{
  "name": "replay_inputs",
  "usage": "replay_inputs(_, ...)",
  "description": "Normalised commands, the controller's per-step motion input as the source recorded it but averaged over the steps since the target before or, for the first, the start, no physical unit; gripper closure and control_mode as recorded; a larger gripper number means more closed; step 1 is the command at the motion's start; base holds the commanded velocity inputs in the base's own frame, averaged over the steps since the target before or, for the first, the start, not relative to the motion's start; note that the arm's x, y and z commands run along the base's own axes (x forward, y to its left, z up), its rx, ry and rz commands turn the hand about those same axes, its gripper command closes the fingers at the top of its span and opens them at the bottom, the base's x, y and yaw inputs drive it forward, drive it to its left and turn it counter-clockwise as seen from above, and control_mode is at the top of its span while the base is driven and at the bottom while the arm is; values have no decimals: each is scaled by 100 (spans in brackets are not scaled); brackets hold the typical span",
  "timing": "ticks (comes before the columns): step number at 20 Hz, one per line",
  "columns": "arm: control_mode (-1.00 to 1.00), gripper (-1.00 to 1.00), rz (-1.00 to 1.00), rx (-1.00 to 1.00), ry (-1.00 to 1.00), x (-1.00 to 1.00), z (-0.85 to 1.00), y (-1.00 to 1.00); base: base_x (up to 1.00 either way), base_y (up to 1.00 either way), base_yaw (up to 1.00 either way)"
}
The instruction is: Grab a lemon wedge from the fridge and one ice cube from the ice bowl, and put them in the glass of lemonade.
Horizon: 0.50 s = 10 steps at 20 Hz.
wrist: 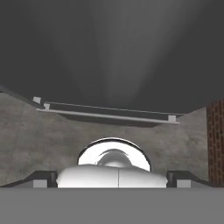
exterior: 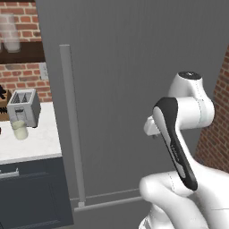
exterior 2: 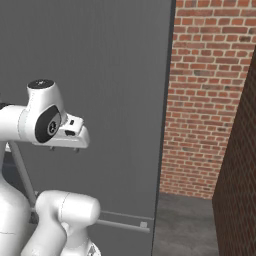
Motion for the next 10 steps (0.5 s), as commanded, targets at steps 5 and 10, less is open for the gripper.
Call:
replay_inputs(5,-100,-100,0,0,0,-24,-10,0,0,0,0)
replay_inputs(10,-100,-100,0,0,0,-12,-9,0,0,0,0)
